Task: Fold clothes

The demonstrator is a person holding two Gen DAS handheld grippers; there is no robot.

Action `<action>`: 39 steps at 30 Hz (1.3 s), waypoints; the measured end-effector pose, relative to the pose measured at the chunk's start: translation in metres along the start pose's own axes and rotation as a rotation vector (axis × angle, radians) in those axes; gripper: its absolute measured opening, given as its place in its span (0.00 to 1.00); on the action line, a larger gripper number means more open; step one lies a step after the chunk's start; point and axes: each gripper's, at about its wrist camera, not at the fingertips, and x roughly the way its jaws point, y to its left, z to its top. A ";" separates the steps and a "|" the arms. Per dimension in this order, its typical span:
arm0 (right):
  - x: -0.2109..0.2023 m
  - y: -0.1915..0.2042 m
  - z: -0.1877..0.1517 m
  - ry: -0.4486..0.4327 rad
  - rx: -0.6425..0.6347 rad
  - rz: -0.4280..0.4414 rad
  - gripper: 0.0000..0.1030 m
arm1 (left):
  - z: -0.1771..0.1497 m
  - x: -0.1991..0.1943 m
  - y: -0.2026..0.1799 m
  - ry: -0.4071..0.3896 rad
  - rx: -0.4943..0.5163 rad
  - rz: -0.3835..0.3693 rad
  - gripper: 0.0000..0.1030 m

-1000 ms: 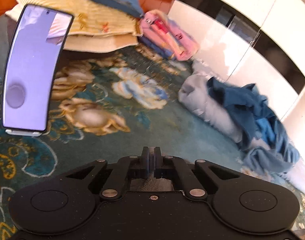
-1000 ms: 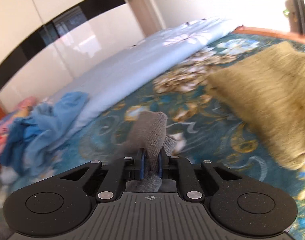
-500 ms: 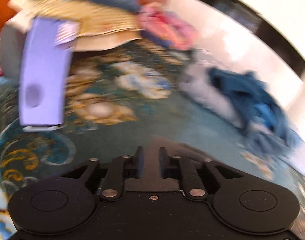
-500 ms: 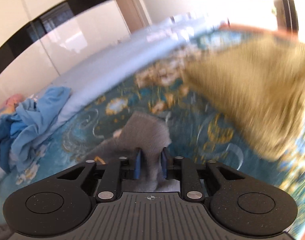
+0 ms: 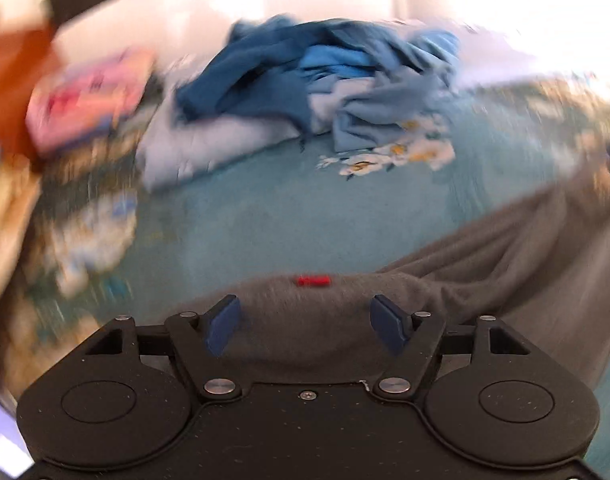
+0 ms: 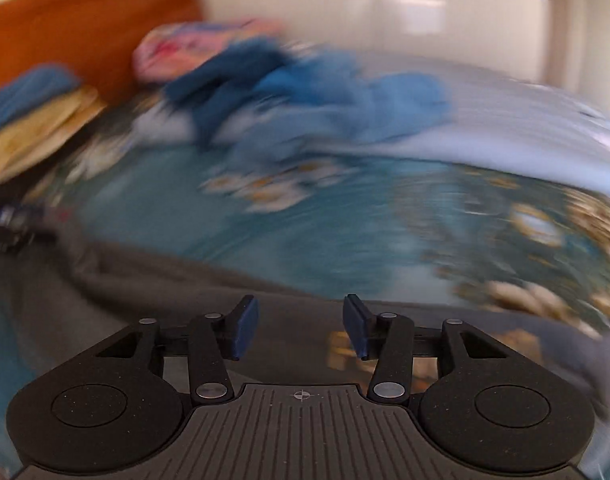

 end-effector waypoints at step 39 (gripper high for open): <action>0.054 0.021 0.022 0.032 -0.007 0.059 0.25 | -0.012 0.027 0.037 -0.049 -0.297 -0.068 0.40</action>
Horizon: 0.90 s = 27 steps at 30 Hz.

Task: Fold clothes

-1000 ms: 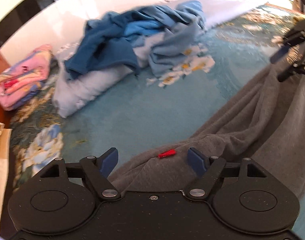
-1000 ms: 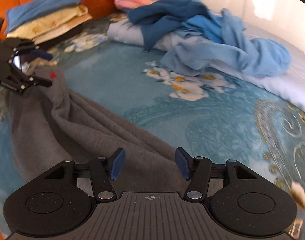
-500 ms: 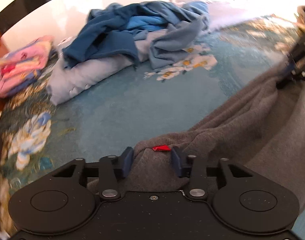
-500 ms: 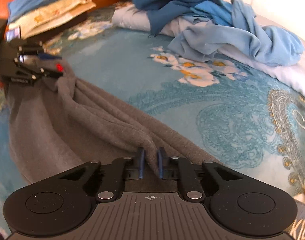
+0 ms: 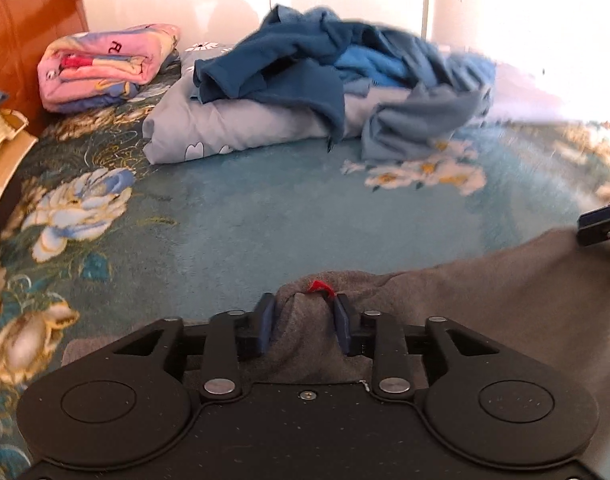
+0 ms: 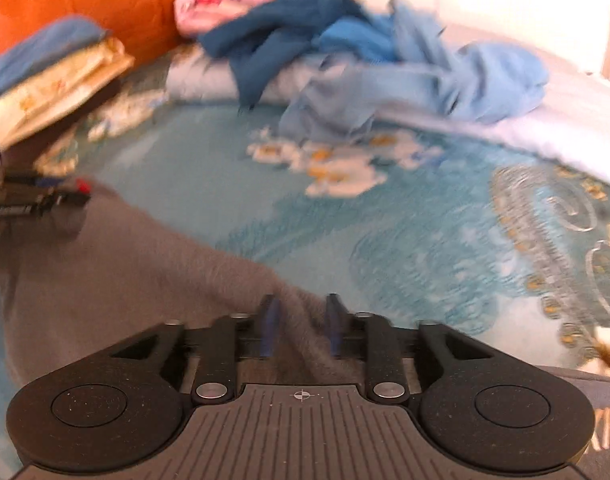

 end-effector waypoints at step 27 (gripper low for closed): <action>-0.110 -0.180 -0.217 -0.517 1.188 0.029 0.68 | -0.037 -0.090 -0.037 -0.144 -0.456 -0.132 0.66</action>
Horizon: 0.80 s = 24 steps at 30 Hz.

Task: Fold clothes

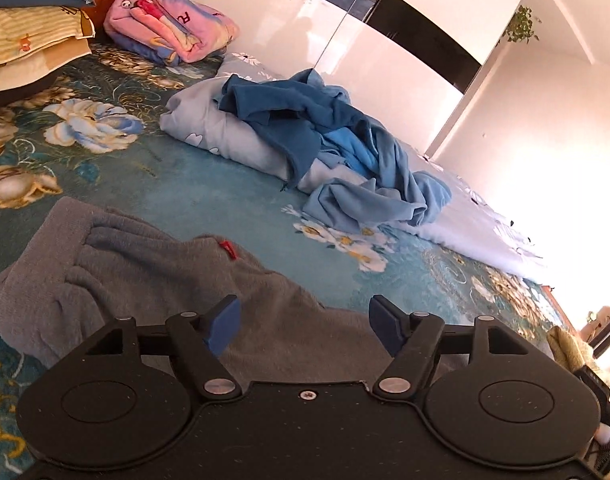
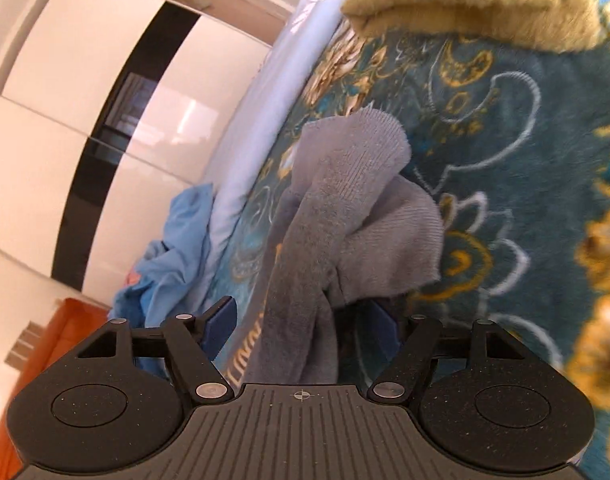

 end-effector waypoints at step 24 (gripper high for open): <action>0.007 0.017 0.042 -0.077 -0.190 -0.142 0.19 | -0.007 -0.007 -0.039 0.005 0.038 0.109 0.71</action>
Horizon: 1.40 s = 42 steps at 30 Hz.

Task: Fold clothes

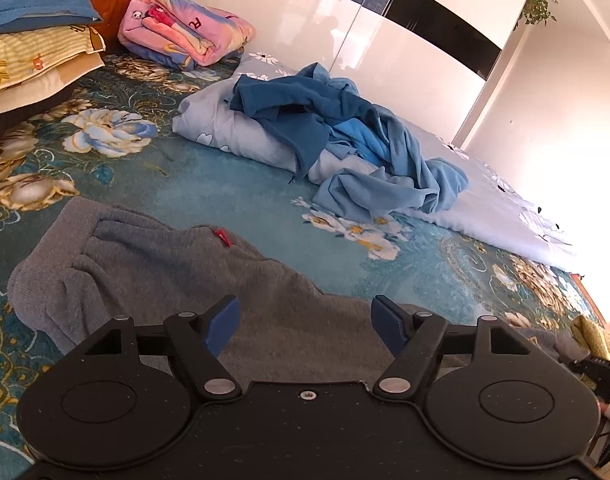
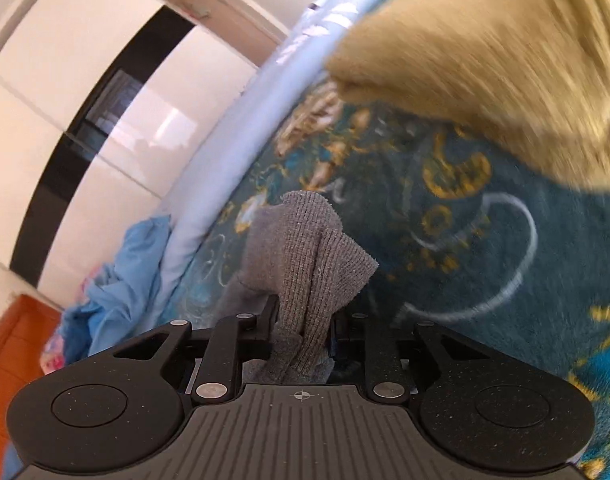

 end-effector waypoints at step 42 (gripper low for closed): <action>-0.015 0.296 -0.308 0.425 -1.088 0.307 0.57 | -0.029 -0.039 0.157 -0.031 -0.339 0.089 0.76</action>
